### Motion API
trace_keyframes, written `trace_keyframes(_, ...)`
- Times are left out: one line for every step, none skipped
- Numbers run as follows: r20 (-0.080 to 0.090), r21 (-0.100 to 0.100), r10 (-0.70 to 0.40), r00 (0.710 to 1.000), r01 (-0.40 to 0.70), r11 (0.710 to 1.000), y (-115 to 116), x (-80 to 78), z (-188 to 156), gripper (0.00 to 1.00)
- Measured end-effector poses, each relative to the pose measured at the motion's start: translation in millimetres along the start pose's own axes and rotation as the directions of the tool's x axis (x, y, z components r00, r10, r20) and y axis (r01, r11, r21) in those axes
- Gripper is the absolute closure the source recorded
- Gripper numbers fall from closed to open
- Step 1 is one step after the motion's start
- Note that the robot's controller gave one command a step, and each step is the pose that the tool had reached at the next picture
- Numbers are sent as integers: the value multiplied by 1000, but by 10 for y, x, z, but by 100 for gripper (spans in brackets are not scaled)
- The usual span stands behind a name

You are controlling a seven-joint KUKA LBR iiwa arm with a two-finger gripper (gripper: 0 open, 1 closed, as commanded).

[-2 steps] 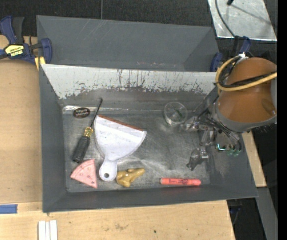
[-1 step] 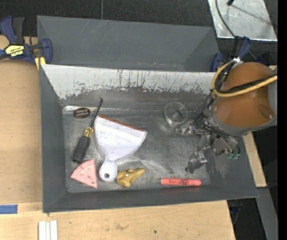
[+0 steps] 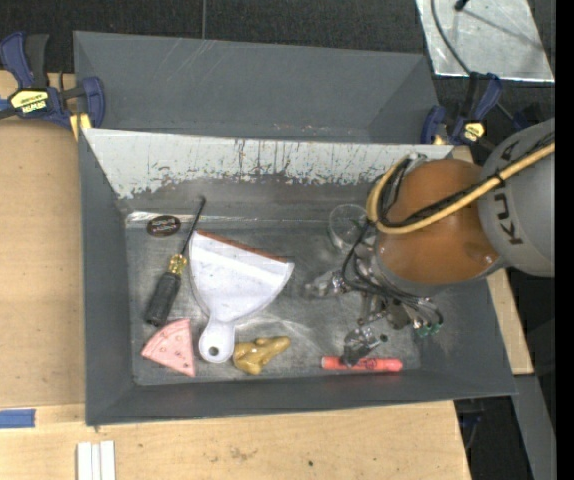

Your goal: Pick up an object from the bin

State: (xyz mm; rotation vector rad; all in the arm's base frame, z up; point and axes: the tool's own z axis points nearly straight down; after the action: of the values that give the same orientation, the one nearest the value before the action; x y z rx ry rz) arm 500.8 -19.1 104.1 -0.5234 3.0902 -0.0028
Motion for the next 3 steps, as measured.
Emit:
trace_keyframes(-11,3,-45,999,45,999,170,-76,301,0)
trace_keyframes(-2,-1,-244,970,244,970,240,-112,97,0)
trace_keyframes(-2,-3,-405,914,405,914,243,-61,-29,0)
